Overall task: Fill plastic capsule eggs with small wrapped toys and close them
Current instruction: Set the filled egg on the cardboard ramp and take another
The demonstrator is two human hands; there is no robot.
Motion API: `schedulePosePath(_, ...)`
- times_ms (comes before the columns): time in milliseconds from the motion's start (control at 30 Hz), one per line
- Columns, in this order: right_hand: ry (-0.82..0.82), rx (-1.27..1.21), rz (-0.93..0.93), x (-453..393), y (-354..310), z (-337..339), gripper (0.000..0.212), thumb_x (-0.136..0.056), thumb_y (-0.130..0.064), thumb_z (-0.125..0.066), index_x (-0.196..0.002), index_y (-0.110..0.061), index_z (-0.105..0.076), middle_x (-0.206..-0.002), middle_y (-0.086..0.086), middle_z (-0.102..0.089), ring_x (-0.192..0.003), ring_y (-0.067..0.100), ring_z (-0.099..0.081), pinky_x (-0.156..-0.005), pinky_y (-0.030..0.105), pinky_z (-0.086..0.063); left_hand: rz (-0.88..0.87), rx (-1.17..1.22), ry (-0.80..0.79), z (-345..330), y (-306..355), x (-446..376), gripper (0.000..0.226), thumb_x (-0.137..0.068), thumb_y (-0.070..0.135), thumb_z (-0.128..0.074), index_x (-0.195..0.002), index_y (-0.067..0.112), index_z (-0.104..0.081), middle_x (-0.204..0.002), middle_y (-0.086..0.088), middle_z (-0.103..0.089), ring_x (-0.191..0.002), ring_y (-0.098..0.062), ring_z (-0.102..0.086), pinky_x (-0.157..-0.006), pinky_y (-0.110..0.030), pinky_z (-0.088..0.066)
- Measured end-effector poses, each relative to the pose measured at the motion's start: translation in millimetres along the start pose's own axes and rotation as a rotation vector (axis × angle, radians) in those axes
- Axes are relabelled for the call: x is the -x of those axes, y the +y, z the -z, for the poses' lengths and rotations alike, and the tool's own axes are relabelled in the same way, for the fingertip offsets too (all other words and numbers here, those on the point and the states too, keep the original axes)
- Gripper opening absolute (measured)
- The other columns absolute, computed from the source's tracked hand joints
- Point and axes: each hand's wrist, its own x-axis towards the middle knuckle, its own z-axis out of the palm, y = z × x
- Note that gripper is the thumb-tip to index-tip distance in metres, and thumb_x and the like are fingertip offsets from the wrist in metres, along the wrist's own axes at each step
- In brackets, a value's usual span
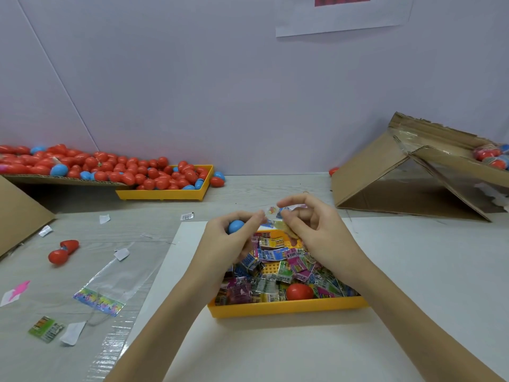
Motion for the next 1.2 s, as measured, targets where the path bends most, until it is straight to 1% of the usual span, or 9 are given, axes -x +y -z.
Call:
schedulePosePath(100, -0.059, 0.038, 0.009, 1, -2, -1, 0.016, -0.104, -0.023, -0.06, -0.119, -0.021, -0.064, -0.066, 0.003, -0.063, -0.062, 0.011, -0.056, -0.063, 0.021, -0.049, 0.05, -0.05, -0.135, 0, 1, 1, 0.032, -0.084, 0.055, -0.073, -0.088, 0.023, -0.079, -0.06, 0.0, -0.048, -0.048, -0.009, -0.041, -0.046, -0.016, -0.036)
schedulePosePath(233, -0.06, 0.065, 0.027, 2, -5, -1, 0.017, -0.105, -0.025, -0.059, -0.119, -0.022, -0.066, -0.066, 0.0, -0.062, -0.06, 0.007, -0.053, -0.06, 0.018, -0.045, 0.065, 0.004, -0.19, -2, -3, 1, 0.013, -0.087, 0.033, -0.08, -0.091, 0.021, -0.08, -0.058, 0.003, -0.052, -0.049, -0.009, -0.044, -0.048, -0.017, -0.038)
schedulePosePath(367, 0.02, -0.086, -0.073, 1, -10, -3, 0.03, -0.102, -0.039, -0.056, -0.121, -0.019, -0.068, -0.083, 0.005, -0.075, -0.07, 0.011, -0.068, -0.063, 0.017, -0.052, 0.062, 0.054, -0.1, -4, -3, -1, 0.012, -0.088, 0.03, -0.079, -0.091, 0.019, -0.08, -0.057, 0.0, -0.05, -0.048, -0.01, -0.042, -0.045, -0.018, -0.037)
schedulePosePath(500, 0.025, -0.292, -0.267, 2, -9, -9, 0.056, -0.086, -0.058, -0.065, -0.126, -0.019, -0.066, -0.109, 0.006, -0.078, -0.098, 0.018, -0.076, -0.085, 0.032, -0.06, 0.02, 0.099, 0.107, -7, -10, -2, 0.011, -0.09, 0.026, -0.077, -0.096, 0.017, -0.078, -0.055, 0.006, -0.054, -0.046, -0.004, -0.045, -0.045, -0.013, -0.039)
schedulePosePath(600, -0.007, -0.432, -0.368, 6, -4, -13, 0.048, -0.083, -0.033, -0.081, -0.124, -0.011, -0.069, -0.111, 0.006, -0.079, -0.103, 0.02, -0.076, -0.086, 0.029, -0.061, -0.013, 0.074, 0.098, -9, -11, -1, 0.008, -0.091, 0.026, -0.076, -0.097, 0.02, -0.078, -0.056, 0.007, -0.056, -0.047, -0.002, -0.047, -0.046, -0.012, -0.041)
schedulePosePath(733, 0.06, -0.75, -0.505, 6, -2, -11, 0.029, -0.089, -0.014, -0.077, -0.116, -0.003, -0.076, -0.112, 0.012, -0.078, -0.093, 0.013, -0.074, -0.078, 0.022, -0.059, -0.053, -0.048, -0.039, -9, -6, 2, 0.011, -0.088, 0.037, -0.076, -0.097, 0.029, -0.076, -0.062, 0.007, -0.057, -0.053, -0.006, -0.05, -0.05, -0.015, -0.043)
schedulePosePath(900, 0.256, -0.386, -0.312, 3, -5, -3, 0.011, -0.094, -0.013, -0.073, -0.104, -0.012, -0.076, -0.083, -0.002, -0.078, -0.076, 0.007, -0.071, -0.064, 0.018, -0.055, 0.075, 0.328, -0.208, -9, 2, -5, 0.024, -0.099, 0.006, -0.058, -0.123, 0.009, -0.057, -0.08, -0.011, -0.06, -0.06, -0.017, -0.055, -0.051, -0.024, -0.046)
schedulePosePath(1067, 0.251, -0.137, -0.183, 4, -10, 2, 0.011, -0.096, -0.023, -0.072, -0.101, -0.015, -0.077, -0.072, -0.005, -0.074, -0.062, 0.004, -0.064, -0.056, 0.019, -0.052, -0.154, 0.084, -0.259, 4, 0, -1, 0.052, -0.087, 0.014, -0.071, -0.134, 0.012, -0.048, -0.124, 0.0, -0.071, -0.114, -0.017, -0.071, -0.093, -0.021, -0.055)
schedulePosePath(1200, 0.21, -0.081, -0.139, 5, -8, 0, 0.013, -0.096, -0.025, -0.072, -0.102, -0.013, -0.076, -0.07, -0.007, -0.072, -0.061, 0.001, -0.064, -0.057, 0.013, -0.049, -0.188, 0.018, -0.208, 3, 3, 1, 0.048, -0.084, 0.016, -0.077, -0.127, 0.013, -0.056, -0.128, 0.006, -0.07, -0.114, -0.014, -0.072, -0.091, -0.021, -0.057)
